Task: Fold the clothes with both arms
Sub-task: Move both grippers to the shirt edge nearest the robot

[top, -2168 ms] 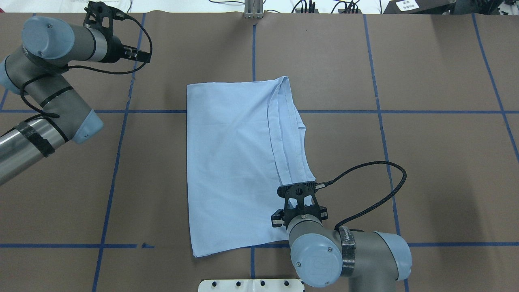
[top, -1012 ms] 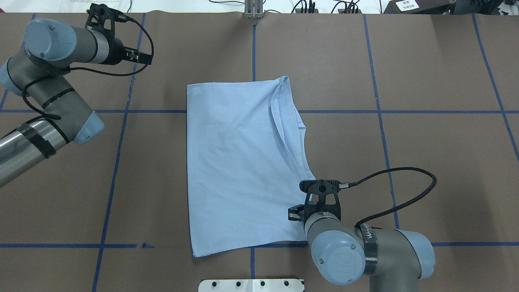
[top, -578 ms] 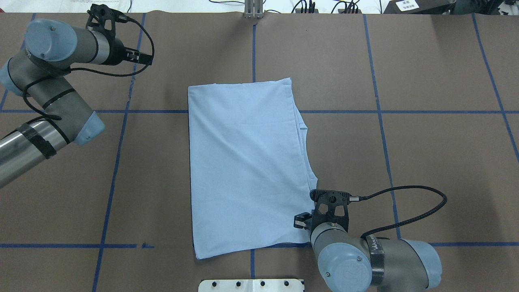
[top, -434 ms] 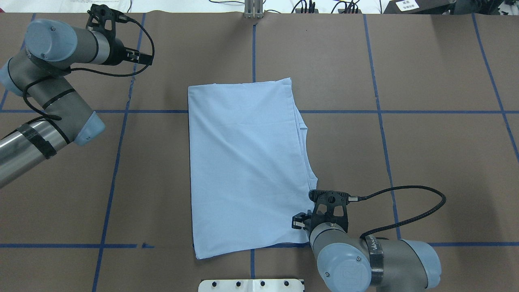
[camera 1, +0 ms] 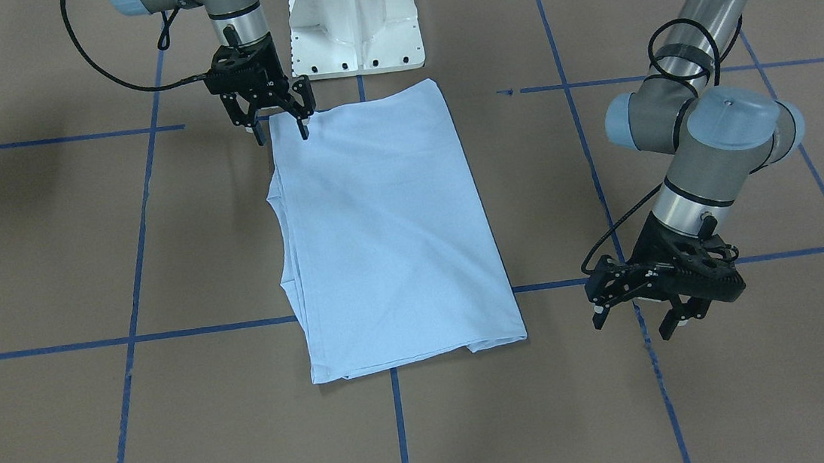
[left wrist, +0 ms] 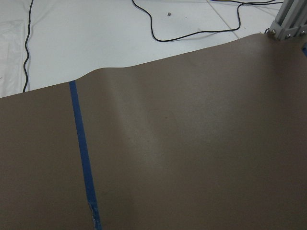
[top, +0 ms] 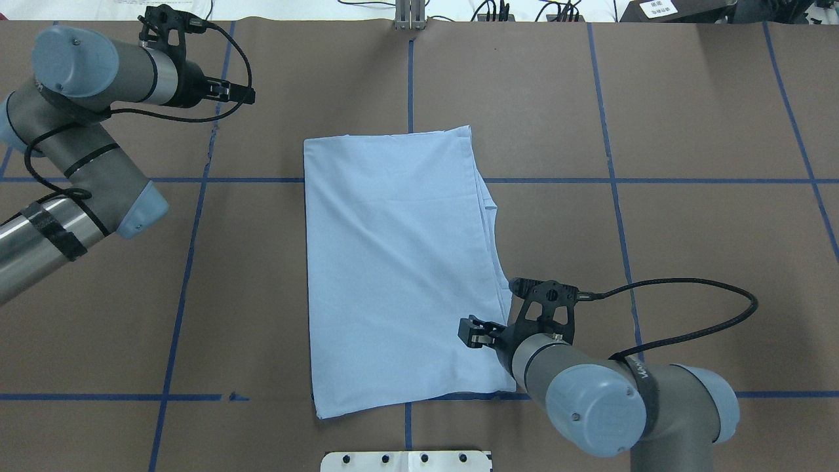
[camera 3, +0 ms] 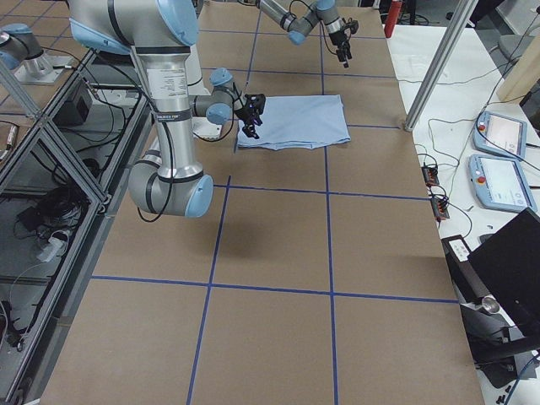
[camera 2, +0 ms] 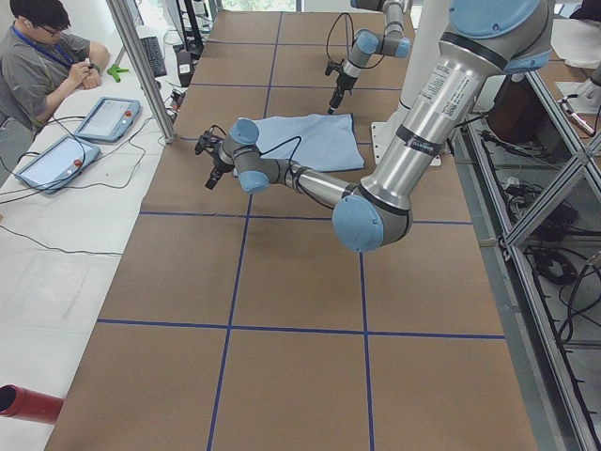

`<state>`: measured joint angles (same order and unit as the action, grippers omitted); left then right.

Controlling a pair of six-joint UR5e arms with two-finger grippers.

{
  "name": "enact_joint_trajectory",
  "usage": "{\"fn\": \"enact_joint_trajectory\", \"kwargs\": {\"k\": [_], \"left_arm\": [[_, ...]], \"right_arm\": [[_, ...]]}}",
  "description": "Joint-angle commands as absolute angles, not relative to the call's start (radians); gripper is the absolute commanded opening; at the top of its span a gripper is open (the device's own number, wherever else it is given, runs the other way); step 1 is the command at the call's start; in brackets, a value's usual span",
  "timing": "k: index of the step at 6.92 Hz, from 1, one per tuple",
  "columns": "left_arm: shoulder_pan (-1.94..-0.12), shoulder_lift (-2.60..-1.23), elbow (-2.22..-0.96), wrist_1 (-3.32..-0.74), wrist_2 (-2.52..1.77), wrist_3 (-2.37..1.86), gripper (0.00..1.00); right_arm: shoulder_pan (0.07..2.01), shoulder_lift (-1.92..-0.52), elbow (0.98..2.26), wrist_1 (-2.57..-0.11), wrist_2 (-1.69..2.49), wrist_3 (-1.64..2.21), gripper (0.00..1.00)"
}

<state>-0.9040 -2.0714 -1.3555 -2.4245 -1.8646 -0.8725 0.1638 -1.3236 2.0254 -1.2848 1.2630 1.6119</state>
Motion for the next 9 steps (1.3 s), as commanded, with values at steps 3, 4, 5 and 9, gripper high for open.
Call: {"fn": "enact_joint_trajectory", "kwargs": {"k": [3,4,5,9], "left_arm": [[-0.601,-1.688,-1.935,-2.393,-1.779,-1.318,1.0],[-0.446,-1.681,-2.01,-2.288,-1.652,-1.445,1.0],[-0.308,-1.698,-2.032,-2.21,-1.541,-1.573,1.0],[-0.103,-1.758,-1.951,-2.203,-1.41,-1.845,0.76]], "right_arm": [[0.221,-1.381,2.025,-1.16,1.261,1.85,1.0],[0.228,-1.379,2.016,-1.16,1.261,1.85,1.0],[0.232,-1.378,2.016,-1.158,1.259,1.851,1.0],[0.229,-1.374,2.014,-1.16,1.243,1.852,1.0]]}}
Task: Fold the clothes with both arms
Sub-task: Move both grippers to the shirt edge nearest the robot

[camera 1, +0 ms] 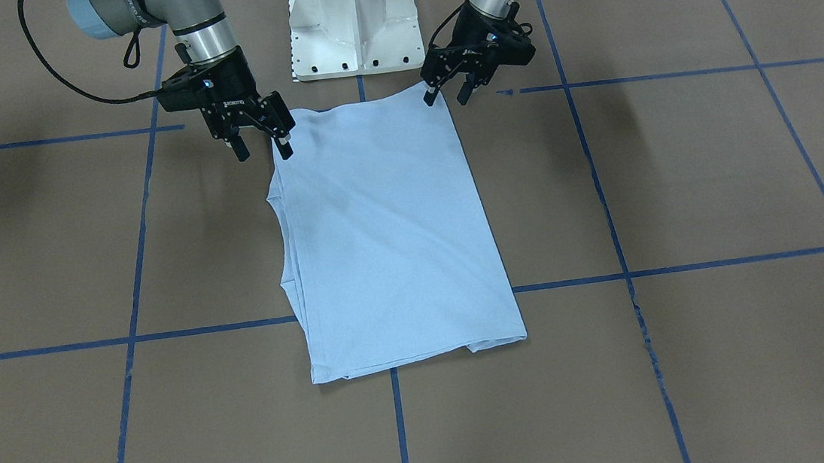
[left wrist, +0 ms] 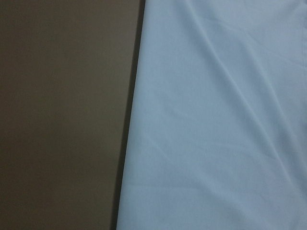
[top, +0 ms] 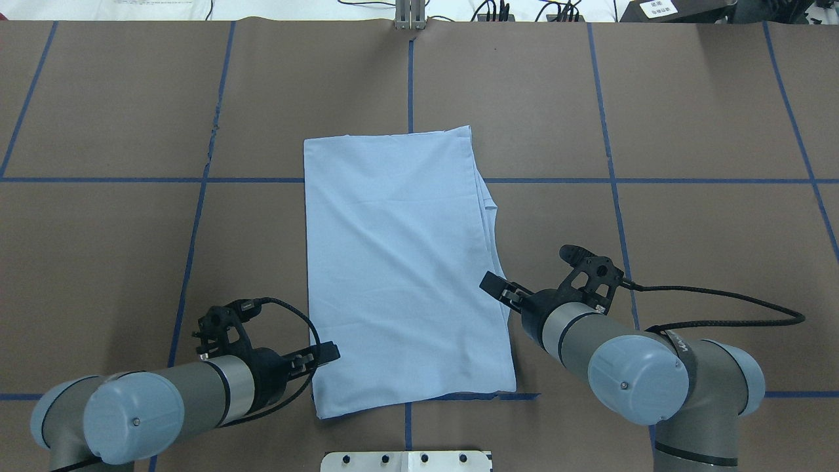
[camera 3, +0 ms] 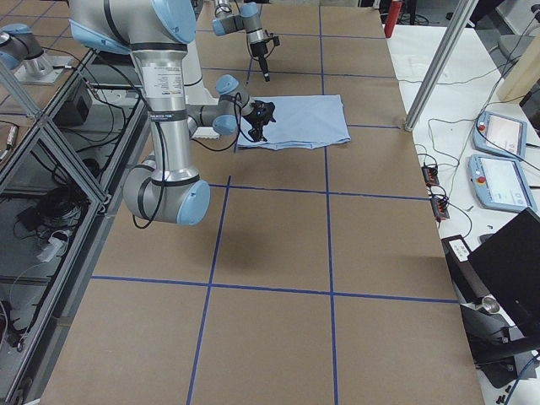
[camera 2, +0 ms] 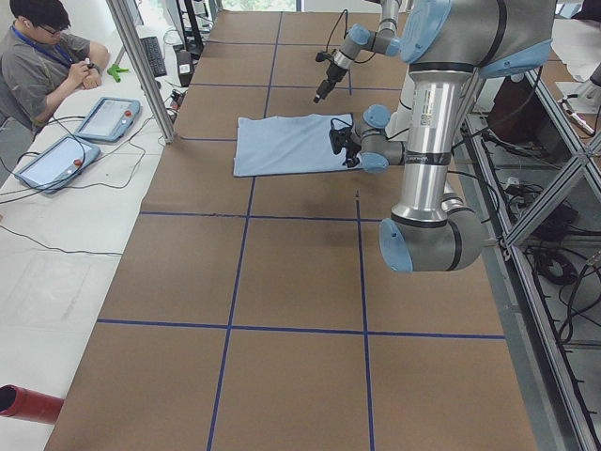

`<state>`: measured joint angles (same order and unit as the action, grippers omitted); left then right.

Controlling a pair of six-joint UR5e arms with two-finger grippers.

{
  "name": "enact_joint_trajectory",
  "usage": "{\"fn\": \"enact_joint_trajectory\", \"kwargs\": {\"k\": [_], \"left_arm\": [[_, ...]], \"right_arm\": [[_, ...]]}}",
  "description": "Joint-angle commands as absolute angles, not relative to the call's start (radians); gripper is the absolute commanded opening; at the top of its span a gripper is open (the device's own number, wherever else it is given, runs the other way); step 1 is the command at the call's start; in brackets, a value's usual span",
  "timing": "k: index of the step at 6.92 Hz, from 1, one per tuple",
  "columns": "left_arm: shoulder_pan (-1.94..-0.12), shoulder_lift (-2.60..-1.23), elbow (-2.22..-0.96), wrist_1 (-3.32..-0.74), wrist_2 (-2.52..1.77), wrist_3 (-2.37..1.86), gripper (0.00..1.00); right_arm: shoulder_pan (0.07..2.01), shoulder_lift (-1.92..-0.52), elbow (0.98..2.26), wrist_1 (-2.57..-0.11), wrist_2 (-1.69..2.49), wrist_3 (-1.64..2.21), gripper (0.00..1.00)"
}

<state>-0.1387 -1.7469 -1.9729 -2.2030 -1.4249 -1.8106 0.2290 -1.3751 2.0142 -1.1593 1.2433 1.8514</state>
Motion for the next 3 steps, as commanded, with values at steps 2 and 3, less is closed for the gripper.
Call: {"fn": "enact_joint_trajectory", "kwargs": {"k": [2,3], "left_arm": [[-0.078,-1.756,-1.95,-2.201,-1.408,-1.845,0.76],[-0.069,-1.758,-1.95,-2.201,-1.408,-1.847,0.76]], "right_arm": [[0.229,-1.374,2.013,-1.16,1.241,1.852,1.0],[0.229,-1.376,2.011,-1.16,1.243,1.865,1.0]]}}
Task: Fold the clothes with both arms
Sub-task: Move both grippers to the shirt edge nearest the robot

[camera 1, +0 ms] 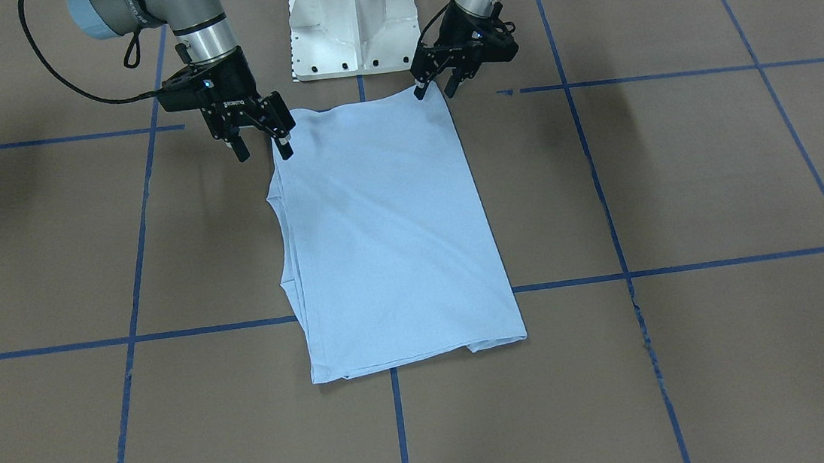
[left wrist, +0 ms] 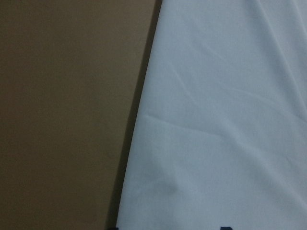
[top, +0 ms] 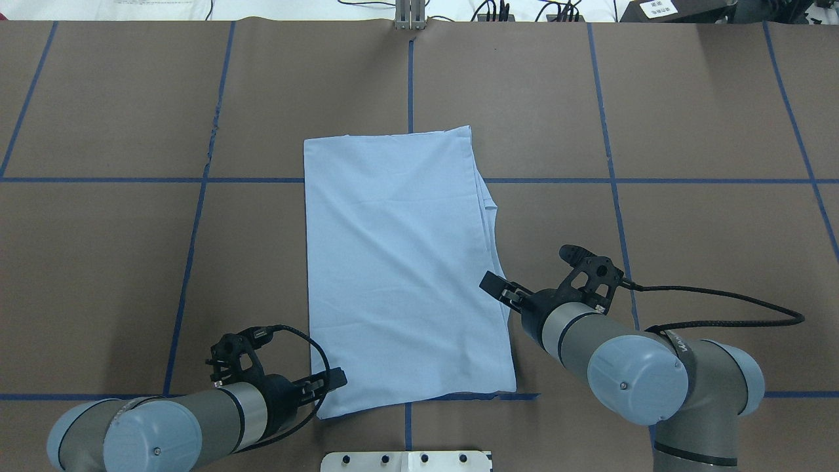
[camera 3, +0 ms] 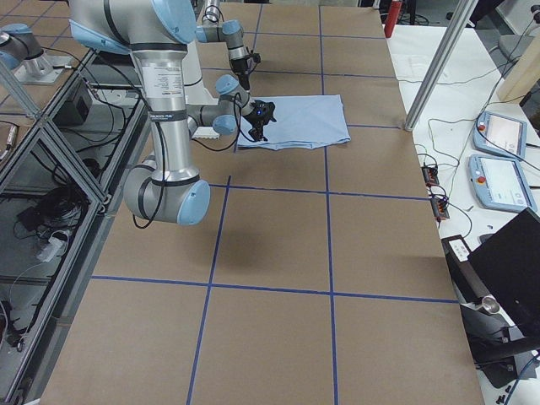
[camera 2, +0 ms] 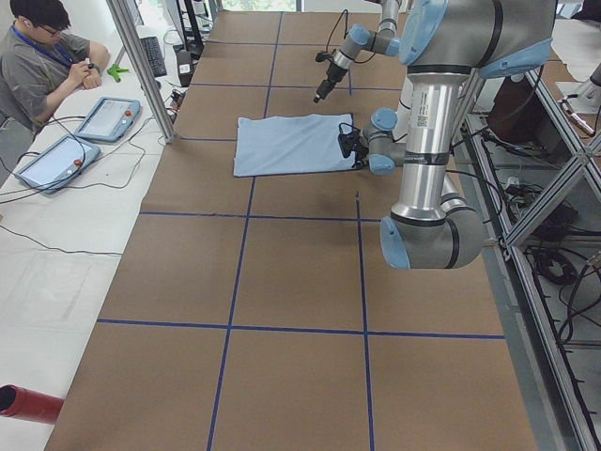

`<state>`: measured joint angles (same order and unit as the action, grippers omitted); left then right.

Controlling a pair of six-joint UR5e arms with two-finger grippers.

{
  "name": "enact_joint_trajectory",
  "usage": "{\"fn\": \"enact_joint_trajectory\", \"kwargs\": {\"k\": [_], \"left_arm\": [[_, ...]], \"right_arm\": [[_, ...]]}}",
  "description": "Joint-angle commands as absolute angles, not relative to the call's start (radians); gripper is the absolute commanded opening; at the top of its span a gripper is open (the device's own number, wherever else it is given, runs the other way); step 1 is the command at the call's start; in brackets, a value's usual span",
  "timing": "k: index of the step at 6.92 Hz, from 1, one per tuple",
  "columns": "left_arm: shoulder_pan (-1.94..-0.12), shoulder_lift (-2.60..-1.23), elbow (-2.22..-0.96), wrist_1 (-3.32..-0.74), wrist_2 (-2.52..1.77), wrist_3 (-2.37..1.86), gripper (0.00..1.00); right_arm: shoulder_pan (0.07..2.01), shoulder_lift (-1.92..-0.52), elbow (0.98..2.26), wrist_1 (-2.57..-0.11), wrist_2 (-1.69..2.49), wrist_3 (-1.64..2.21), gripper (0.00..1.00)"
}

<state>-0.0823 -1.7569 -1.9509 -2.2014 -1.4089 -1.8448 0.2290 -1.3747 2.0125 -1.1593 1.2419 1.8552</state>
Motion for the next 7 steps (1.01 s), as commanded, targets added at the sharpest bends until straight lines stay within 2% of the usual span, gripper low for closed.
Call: {"fn": "enact_joint_trajectory", "kwargs": {"k": [1,4,5,6,7], "left_arm": [[-0.054,-1.756,-1.948,-2.201,-1.408,-1.856,0.76],[-0.044,-1.775,-1.921,-2.201,-1.408,-1.858,0.73],[-0.044,-1.779,-1.921,-2.201,-1.408,-1.859,0.62],[-0.044,-1.781,-1.922,-2.203,-1.404,-1.874,0.23],[-0.044,-1.779,-1.922,-2.201,-1.401,-1.875,0.02]], "right_arm": [[0.229,-1.376,2.008,-1.158,1.243,1.865,1.0],[0.229,-1.374,2.006,-1.158,1.243,1.865,1.0],[0.229,-1.374,2.006,-1.158,1.243,1.865,1.0],[0.229,-1.374,2.006,-1.158,1.243,1.865,1.0],[0.227,-1.374,2.0,-1.158,1.241,1.868,1.0]]}}
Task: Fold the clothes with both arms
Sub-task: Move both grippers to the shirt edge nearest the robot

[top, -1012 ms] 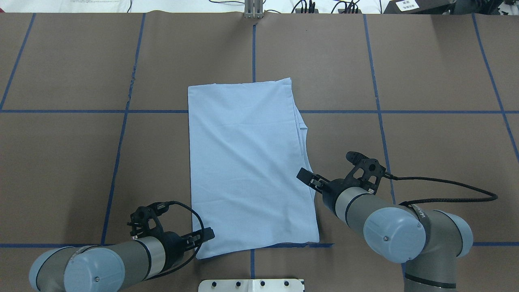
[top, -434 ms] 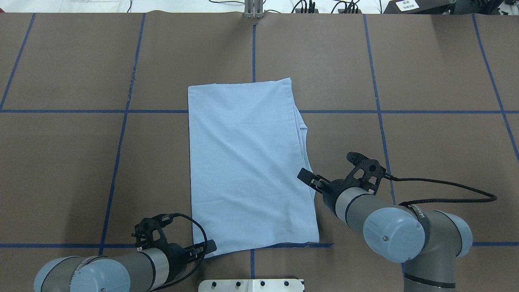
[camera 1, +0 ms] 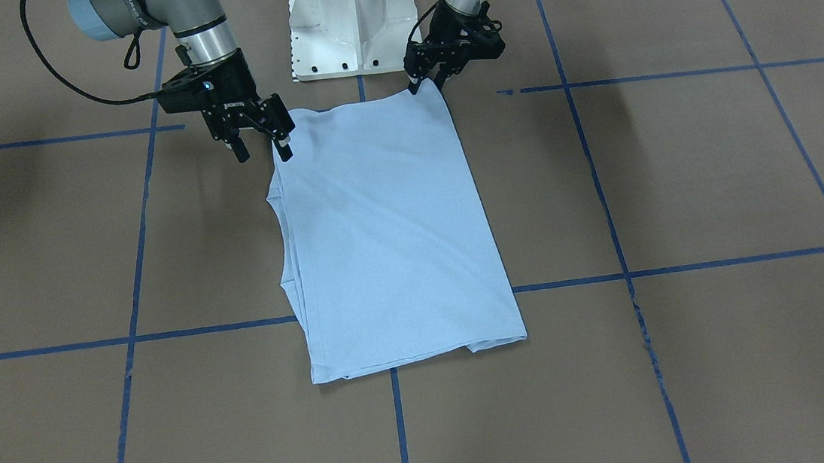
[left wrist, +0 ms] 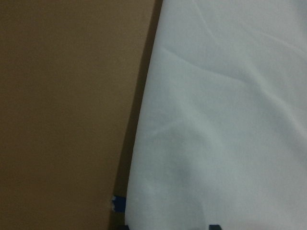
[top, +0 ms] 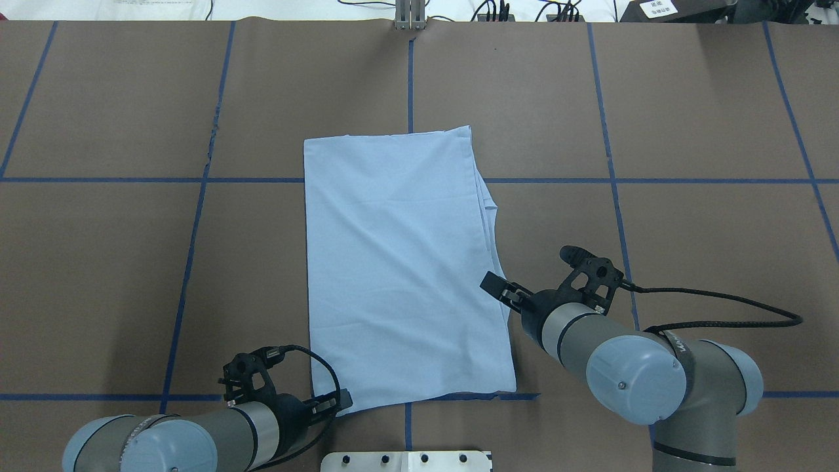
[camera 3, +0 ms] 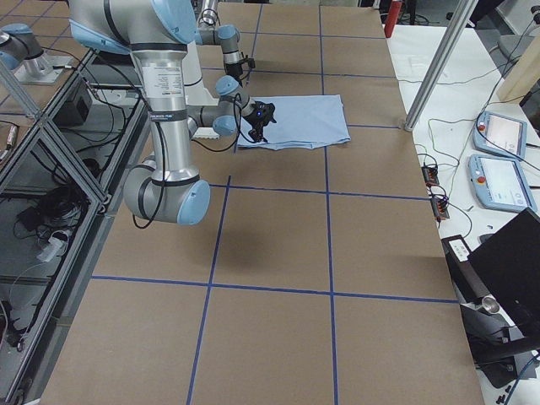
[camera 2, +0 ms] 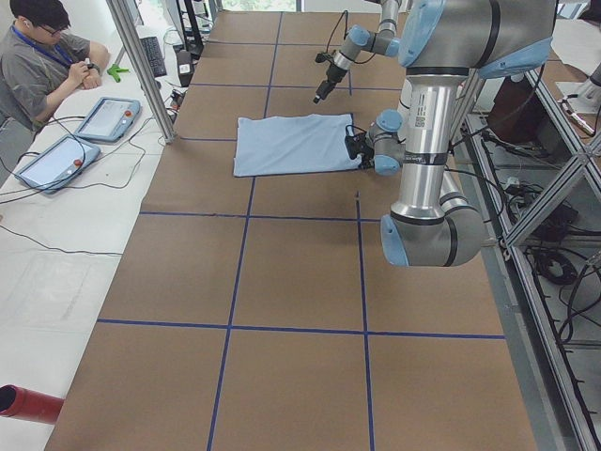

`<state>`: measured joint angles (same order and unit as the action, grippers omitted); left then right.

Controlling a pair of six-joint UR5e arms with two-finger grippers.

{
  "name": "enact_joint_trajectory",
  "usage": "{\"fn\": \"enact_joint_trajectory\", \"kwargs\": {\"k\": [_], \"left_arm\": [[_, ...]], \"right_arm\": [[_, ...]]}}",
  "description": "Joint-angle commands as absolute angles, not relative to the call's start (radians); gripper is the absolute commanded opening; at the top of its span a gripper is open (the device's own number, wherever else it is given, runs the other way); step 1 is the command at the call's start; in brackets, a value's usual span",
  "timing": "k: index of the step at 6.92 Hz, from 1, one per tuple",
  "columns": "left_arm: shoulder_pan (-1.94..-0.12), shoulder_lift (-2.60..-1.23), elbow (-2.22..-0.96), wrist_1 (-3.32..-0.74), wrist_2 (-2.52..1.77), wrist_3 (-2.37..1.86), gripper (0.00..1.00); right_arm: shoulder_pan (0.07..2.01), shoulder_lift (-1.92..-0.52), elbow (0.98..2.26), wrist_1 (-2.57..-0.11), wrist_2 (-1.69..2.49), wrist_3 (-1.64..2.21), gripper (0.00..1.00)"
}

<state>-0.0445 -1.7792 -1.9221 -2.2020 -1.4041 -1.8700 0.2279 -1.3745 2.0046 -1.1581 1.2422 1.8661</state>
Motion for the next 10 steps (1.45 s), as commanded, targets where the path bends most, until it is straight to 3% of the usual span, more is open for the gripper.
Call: {"fn": "enact_joint_trajectory", "kwargs": {"k": [1,3,6,10], "left_arm": [[-0.044,-1.778,-1.924,-2.201,-1.401,-1.875,0.0],[-0.044,-1.781,-1.931,-2.201,-1.382,-1.873,0.0],[-0.044,-1.784,-1.931,-2.201,-1.379,-1.875,0.0],[-0.044,-1.784,-1.931,-2.201,-1.379,-1.875,0.0]], "right_arm": [[0.222,-1.371,1.993,-1.158,1.239,1.888,1.0],[0.167,-1.367,2.014,-1.195,1.213,2.055,0.94],[0.043,-1.247,2.022,-1.526,1.213,2.244,0.91],[0.003,-1.24,1.968,-1.531,1.21,2.275,0.9]]}}
